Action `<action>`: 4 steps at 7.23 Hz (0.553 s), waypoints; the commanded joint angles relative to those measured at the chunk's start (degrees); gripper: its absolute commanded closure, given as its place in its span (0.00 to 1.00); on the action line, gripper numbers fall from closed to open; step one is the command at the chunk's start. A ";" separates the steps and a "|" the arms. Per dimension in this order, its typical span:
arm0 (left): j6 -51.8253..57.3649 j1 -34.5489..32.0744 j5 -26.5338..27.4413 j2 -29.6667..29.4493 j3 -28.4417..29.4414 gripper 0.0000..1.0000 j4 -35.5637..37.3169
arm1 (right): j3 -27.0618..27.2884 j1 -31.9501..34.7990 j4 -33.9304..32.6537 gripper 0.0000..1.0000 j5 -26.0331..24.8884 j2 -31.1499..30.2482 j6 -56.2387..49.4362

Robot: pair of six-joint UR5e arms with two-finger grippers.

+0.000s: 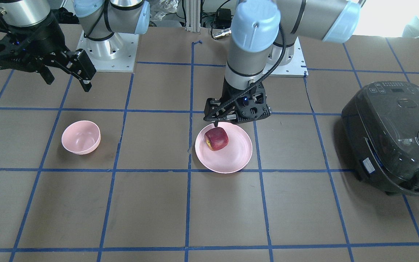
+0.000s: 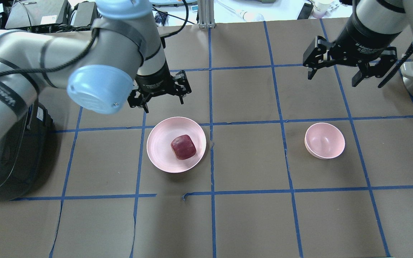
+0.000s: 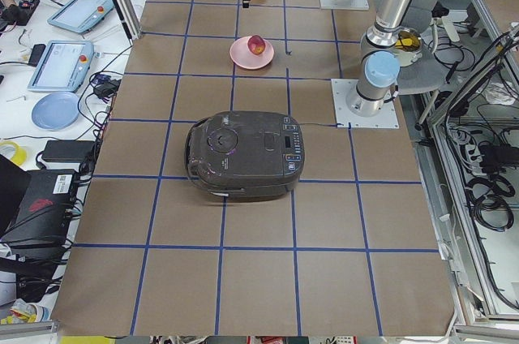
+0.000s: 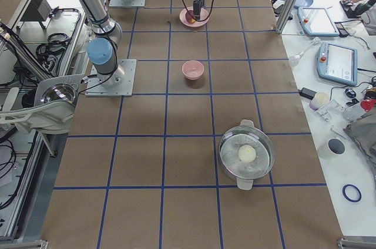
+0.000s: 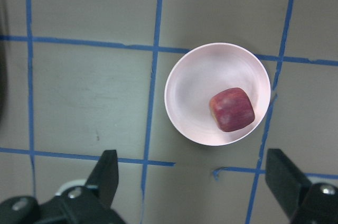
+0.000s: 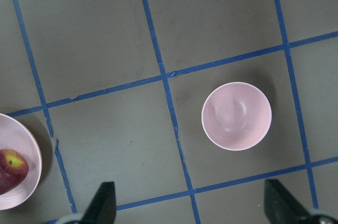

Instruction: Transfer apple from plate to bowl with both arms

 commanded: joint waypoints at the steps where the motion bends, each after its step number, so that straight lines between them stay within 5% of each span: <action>1: -7.67 -0.81 -0.64 -3.43 -8.53 0.00 8.45 | 1.08 -7.03 0.43 0.00 -3.83 2.42 -0.74; 4: -12.11 -0.99 -5.57 -7.47 -11.98 0.00 12.59 | 3.46 -16.27 -0.36 0.00 -4.63 7.97 -7.55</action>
